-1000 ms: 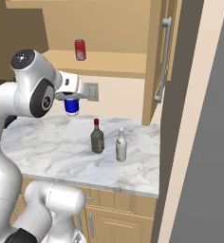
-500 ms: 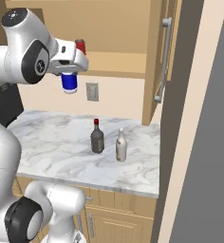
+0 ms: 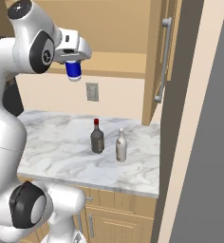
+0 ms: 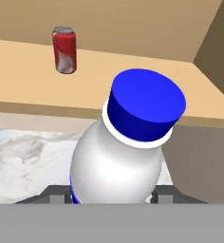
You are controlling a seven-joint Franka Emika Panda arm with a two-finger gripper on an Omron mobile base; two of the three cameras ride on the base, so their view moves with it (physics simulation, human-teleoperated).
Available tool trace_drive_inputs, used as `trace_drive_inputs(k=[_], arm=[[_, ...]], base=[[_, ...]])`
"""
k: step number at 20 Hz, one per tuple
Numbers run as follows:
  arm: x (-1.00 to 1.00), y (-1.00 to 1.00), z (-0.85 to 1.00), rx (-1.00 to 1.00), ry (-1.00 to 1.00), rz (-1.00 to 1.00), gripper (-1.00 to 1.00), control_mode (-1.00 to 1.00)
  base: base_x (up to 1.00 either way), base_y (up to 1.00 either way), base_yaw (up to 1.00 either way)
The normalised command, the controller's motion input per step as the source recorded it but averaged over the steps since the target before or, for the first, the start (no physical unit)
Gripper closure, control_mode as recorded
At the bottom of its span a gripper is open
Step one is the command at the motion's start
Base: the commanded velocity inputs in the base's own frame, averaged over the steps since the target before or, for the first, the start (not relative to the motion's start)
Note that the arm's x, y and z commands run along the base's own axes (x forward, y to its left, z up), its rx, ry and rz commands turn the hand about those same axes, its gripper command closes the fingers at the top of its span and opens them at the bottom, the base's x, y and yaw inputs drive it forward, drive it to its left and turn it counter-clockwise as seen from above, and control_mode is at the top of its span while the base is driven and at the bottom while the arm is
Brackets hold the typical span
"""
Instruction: Sort all alcoholic drinks to one cabinet, and non-alcoholic drinks to the other.
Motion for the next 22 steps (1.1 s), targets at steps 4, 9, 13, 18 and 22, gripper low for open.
trace_drive_inputs(k=[4,9,13,18,22], arm=[[0.56,0.00,0.00,-0.02,-0.11,0.00,1.00,-1.00],[0.62,0.00,0.09,0.00,0.00,0.00,1.00,-1.00],[0.70,-0.10,0.03,0.00,0.00,0.00,1.00,-1.00],[0.59,-0.11,-0.02,0.00,0.00,0.00,1.00,-1.00],[0.56,-0.06,-0.08,0.00,0.00,0.00,1.00,-1.00]], base=[[0.00,0.00,0.00],[0.00,0.00,0.00],[0.00,0.00,0.00],[0.00,0.00,0.00],[0.00,0.00,0.00]])
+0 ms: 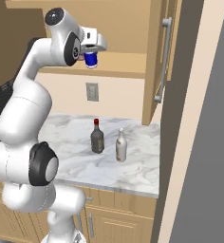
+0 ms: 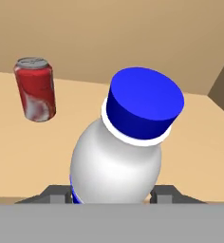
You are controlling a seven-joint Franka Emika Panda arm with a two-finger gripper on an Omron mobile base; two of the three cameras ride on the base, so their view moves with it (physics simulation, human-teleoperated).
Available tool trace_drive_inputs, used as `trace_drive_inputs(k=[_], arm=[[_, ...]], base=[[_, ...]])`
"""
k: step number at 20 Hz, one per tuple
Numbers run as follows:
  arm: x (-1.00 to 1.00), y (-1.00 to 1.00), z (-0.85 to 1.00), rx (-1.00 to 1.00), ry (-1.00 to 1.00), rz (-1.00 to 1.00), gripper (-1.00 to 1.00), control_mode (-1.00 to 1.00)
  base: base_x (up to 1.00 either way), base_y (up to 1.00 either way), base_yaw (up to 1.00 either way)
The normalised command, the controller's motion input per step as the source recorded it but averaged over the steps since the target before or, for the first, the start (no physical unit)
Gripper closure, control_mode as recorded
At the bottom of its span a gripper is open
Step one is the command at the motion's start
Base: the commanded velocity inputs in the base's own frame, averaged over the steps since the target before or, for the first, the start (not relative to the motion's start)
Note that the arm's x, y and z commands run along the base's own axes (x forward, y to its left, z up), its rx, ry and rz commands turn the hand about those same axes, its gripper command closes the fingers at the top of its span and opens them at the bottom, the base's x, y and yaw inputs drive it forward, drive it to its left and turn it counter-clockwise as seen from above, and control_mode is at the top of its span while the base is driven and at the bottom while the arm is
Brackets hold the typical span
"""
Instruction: Sort all alcoholic drinks to one cabinet, and non-alcoholic drinks to the other.
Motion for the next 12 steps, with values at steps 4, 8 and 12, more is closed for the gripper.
trace_drive_inputs(k=[4,8,12], arm=[[0.50,-0.05,-0.09,-0.01,-0.01,0.00,1.00,-1.00],[0.52,0.00,-0.05,-0.03,-0.07,0.00,1.00,-1.00],[0.38,-0.01,-0.17,-0.02,-0.06,0.00,1.00,-1.00]], base=[[0.00,0.00,0.00],[0.00,0.00,0.00],[0.00,0.00,0.00]])
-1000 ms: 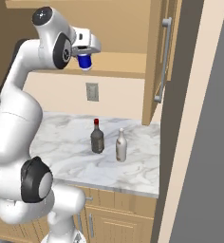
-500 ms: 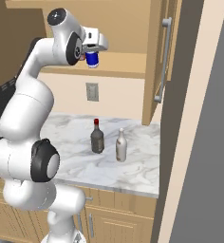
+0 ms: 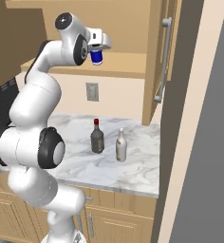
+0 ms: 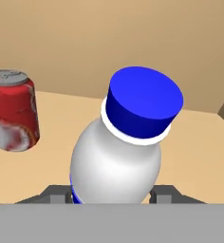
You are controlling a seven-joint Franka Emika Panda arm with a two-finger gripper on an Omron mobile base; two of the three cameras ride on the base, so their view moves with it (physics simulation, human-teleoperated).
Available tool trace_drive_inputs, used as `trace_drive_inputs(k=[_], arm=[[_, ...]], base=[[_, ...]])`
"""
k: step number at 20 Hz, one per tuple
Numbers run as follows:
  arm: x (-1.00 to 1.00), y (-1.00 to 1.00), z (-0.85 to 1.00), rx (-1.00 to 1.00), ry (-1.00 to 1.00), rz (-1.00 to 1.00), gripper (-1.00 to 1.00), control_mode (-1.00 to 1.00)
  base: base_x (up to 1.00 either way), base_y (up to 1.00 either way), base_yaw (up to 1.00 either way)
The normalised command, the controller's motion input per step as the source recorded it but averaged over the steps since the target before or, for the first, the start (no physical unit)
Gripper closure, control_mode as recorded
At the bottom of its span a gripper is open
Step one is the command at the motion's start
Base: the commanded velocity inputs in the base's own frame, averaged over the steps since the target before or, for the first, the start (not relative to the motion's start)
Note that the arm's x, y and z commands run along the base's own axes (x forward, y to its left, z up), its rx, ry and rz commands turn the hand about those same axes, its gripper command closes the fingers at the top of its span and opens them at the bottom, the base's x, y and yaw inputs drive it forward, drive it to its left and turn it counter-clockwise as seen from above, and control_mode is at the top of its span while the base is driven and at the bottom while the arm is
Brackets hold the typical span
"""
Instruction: Sort all alcoholic drinks to one cabinet, and non-alcoholic drinks to the other.
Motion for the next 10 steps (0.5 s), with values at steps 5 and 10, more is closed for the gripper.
trace_drive_inputs(k=[5,10], arm=[[0.29,-0.02,-0.18,0.00,-0.02,0.00,1.00,-1.00],[0.28,-0.02,-0.17,0.00,0.00,0.00,1.00,-1.00]], base=[[0.00,0.00,0.00],[0.00,0.00,0.00]])
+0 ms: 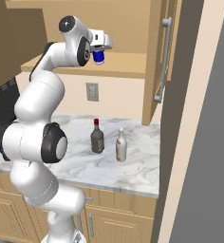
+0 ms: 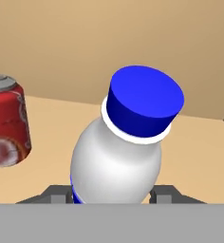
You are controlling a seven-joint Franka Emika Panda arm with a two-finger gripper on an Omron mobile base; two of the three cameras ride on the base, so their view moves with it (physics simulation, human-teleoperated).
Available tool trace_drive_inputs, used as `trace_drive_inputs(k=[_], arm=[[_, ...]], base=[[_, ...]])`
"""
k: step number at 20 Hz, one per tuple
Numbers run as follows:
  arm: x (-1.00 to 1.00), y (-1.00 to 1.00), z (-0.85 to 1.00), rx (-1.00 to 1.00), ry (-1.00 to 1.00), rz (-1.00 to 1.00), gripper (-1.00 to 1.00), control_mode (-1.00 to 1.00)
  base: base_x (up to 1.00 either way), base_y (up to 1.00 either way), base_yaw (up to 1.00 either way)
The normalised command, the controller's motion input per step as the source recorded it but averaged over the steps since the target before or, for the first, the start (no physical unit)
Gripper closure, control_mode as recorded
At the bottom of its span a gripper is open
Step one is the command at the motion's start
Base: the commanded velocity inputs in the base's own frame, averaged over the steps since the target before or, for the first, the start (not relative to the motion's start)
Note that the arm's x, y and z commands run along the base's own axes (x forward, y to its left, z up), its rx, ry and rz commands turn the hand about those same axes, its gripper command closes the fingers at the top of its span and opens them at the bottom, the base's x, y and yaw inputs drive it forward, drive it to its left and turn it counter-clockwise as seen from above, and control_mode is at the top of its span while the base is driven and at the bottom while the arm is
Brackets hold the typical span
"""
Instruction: Sort all alcoholic drinks to one cabinet, and non-alcoholic drinks to the other.
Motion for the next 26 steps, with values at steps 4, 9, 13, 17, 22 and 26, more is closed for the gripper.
trace_drive_inputs(k=[4,9,13,17,22,26], arm=[[0.33,0.00,-0.22,0.00,0.00,0.00,1.00,-1.00],[0.34,0.00,-0.20,0.00,0.00,0.00,-1.00,-1.00],[0.31,0.00,-0.17,0.00,0.00,0.00,-1.00,-1.00],[0.38,0.00,-0.11,0.00,0.00,0.00,-1.00,-1.00],[0.39,0.00,-0.03,0.00,0.00,0.00,-1.00,-1.00],[0.21,0.00,0.00,0.00,0.00,0.00,-1.00,-1.00]], base=[[0.00,0.00,0.00],[0.00,0.00,0.00],[0.00,0.00,0.00],[0.00,0.00,0.00],[0.00,0.00,0.00],[0.00,0.00,0.00]])
